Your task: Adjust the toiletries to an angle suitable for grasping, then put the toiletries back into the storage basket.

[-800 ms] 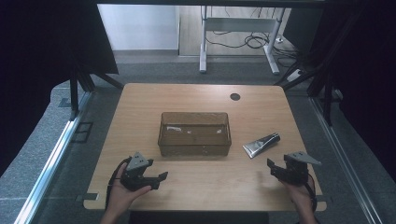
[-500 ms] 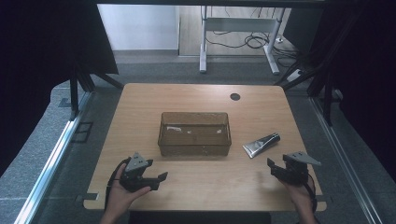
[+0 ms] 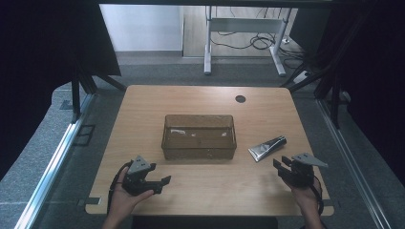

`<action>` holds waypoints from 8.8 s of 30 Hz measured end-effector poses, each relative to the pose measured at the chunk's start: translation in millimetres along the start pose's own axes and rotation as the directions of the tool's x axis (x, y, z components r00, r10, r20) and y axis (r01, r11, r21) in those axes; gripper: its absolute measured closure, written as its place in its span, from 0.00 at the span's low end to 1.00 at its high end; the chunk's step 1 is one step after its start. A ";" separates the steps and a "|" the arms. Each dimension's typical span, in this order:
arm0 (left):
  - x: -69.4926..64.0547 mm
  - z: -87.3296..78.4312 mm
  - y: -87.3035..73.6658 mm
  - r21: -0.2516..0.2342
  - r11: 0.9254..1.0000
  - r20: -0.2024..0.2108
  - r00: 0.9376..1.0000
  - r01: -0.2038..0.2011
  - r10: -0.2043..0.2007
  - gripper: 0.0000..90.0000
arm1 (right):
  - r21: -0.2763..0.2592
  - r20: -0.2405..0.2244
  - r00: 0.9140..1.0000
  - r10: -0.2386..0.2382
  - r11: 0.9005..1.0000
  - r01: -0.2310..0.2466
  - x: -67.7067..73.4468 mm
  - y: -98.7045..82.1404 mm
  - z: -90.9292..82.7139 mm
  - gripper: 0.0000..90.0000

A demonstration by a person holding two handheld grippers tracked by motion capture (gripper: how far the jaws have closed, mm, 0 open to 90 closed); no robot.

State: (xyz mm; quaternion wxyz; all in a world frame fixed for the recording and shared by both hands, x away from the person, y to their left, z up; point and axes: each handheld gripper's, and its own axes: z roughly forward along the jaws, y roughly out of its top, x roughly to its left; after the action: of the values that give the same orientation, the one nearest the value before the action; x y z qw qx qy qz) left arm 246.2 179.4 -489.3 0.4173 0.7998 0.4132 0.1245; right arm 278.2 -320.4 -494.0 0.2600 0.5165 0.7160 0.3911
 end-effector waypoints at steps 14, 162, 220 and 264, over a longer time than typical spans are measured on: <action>0.6 -5.3 0.1 -0.009 1.000 0.000 1.000 -0.002 0.002 0.27 | -0.019 -0.072 0.995 -0.074 0.997 0.072 14.2 42.2 16.1 1.00; 0.6 8.4 -6.8 0.064 0.997 0.018 0.999 -0.044 0.043 0.27 | 0.499 -0.344 0.862 -0.374 0.704 0.505 -47.0 86.4 121.3 0.40; -4.6 7.4 -4.4 0.040 0.998 0.041 0.998 -0.040 0.038 0.27 | 0.367 -0.480 0.758 -0.441 0.684 0.630 -9.6 143.1 76.3 0.51; -5.1 7.2 -4.5 0.044 0.998 0.049 0.998 -0.046 0.044 0.27 | 0.195 -0.568 0.610 -0.553 0.630 0.752 88.6 204.4 84.3 0.51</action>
State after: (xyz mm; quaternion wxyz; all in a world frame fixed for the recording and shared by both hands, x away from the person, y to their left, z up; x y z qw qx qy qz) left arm 244.4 172.9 -496.5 0.4060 0.8208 0.3877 0.1054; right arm 423.9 -179.5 -368.9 0.0955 0.1458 0.9614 0.2128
